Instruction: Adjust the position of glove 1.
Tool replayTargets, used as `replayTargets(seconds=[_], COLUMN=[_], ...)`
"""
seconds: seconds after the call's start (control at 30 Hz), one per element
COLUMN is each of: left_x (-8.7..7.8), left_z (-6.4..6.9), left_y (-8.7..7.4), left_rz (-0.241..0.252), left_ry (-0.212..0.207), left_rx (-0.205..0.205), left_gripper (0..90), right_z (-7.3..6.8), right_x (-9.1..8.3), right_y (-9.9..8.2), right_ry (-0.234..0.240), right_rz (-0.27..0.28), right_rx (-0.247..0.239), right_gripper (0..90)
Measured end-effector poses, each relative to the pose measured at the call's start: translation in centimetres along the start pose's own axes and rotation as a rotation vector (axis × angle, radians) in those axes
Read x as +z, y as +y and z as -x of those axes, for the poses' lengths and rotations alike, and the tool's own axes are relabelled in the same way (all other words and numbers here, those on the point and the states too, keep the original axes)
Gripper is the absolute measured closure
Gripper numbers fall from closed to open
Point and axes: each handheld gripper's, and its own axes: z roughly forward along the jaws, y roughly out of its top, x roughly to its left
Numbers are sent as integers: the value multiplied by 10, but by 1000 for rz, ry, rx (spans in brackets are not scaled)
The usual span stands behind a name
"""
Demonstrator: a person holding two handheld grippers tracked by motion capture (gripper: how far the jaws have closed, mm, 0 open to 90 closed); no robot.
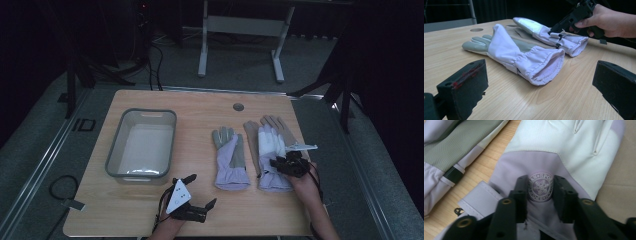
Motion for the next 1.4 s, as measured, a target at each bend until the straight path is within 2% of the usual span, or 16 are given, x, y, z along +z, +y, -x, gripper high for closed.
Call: replayTargets(seconds=[0.03, 0.07, 0.2, 0.43, 0.6, 0.7, 0.87, 0.97, 1.17, 1.4], left_x=[0, 0, 0, 0, 0, 0, 0, 0, 0, -1], left_z=[0, 0, 0, 0, 0, 0, 0, 0, 0, 0], left_y=[0, 0, 0, 0, 0, 0, 0, 0, 0, 0], left_rz=[0, 0, 0, 0, 2, 1, 2, 3, 5, 9], left_ry=[0, 1, 1, 0, 3, 3, 3, 5, 5, 5], left_rx=[0, 0, 0, -3, -2, -3, 0, -1, -2, -3], left_gripper=[0, 0, 0, 0, 0, 0, 0, 0, 0, 0], right_z=[-1, -3, -5, -5, -10, -15, -24, -32, -57, -86], right_x=[0, -1, -5, -30, -54, -65, -77, -80, -82, -68], right_y=[0, 0, 2, 14, 31, 43, 61, 74, 102, 118], right_ry=[-7, -14, -29, 4, 3, 20, 46, 55, 84, 116], right_rz=[2, 7, 7, 44, 87, 107, 127, 124, 118, 88], right_rx=[-2, 2, 10, 53, 39, 23, 1, -10, -66, -83], right_gripper=[700, 753, 780, 798, 799, 799, 798, 798, 798, 797])
